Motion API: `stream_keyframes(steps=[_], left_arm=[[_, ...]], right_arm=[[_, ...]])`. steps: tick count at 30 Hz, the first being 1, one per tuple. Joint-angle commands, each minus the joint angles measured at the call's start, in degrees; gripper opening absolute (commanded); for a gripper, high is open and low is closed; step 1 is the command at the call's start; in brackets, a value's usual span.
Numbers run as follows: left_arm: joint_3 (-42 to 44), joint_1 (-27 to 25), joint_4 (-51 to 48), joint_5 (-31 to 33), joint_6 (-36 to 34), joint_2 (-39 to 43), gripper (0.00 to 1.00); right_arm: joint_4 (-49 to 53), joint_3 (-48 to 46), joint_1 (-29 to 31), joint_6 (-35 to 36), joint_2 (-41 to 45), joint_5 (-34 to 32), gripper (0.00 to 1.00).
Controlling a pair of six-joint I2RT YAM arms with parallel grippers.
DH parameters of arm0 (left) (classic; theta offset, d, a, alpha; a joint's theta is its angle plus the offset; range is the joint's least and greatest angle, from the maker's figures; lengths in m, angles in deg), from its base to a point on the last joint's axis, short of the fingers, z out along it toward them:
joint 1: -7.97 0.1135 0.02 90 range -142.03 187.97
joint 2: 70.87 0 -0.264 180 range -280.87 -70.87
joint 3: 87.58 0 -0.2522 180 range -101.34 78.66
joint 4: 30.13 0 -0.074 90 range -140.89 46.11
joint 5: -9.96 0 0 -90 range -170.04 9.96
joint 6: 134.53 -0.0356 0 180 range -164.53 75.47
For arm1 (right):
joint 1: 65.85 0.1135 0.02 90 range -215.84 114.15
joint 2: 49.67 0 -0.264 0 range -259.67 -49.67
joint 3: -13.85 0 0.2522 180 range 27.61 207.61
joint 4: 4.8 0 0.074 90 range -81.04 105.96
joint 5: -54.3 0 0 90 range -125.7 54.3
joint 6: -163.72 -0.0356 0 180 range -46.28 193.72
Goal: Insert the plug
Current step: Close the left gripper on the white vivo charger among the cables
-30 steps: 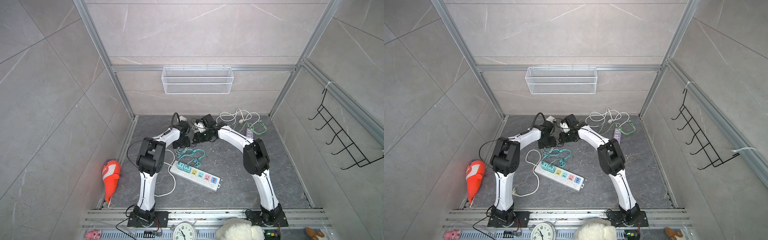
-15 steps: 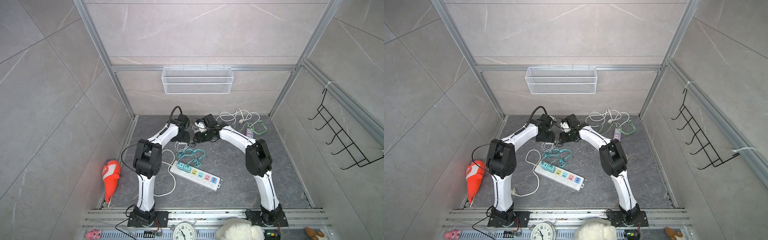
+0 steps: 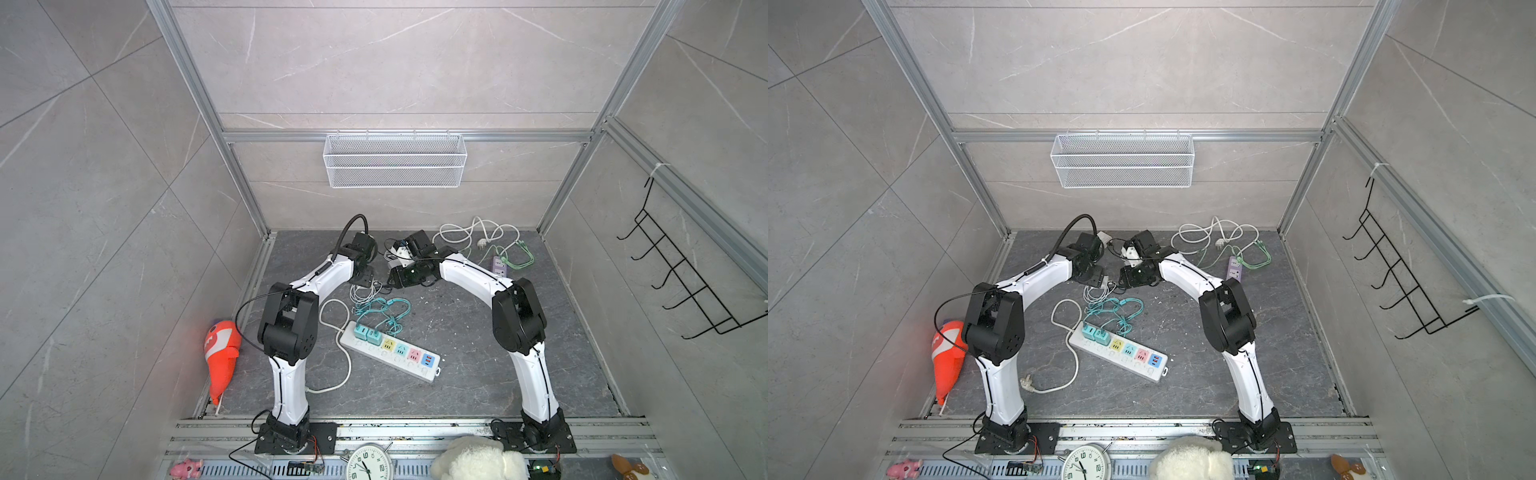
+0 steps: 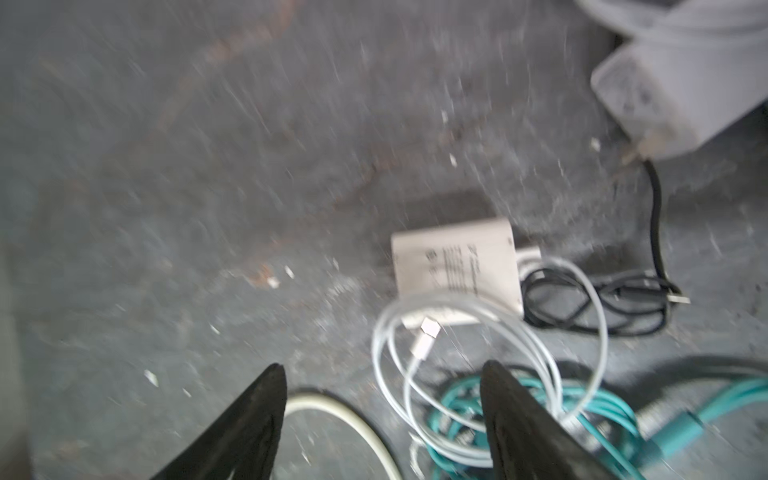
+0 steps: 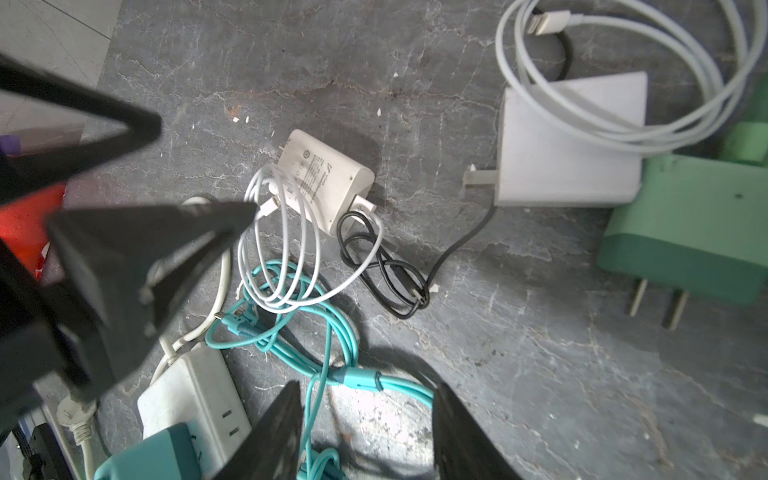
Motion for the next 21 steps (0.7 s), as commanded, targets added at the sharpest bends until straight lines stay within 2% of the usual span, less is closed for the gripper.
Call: stream_keyframes(steps=[1, 5, 9, 17, 21], left_arm=[[-1.9, 0.7, 9.2, 4.0, -6.7, 1.4, 0.75], [-6.5, 0.7, 8.3, 3.2, -9.1, -4.2, 0.74], [-6.9, 0.7, 9.6, 1.3, -11.6, -7.3, 0.73], [1.7, 0.7, 19.3, -1.9, -20.2, -6.1, 0.72], [2.3, 0.7, 18.4, -2.6, -21.2, -5.4, 0.72]], right_arm=[[-0.8, -0.8, 0.0, 0.1, 3.1, 0.8, 0.53], [-0.7, -1.6, 0.0, 0.3, 4.0, 0.5, 0.53], [-0.8, -3.3, 0.0, 0.8, 5.5, -0.3, 0.52], [-1.0, -5.4, 0.0, 1.8, 7.2, -0.2, 0.53], [-1.2, -5.5, 0.0, 1.7, 7.3, -0.2, 0.53]])
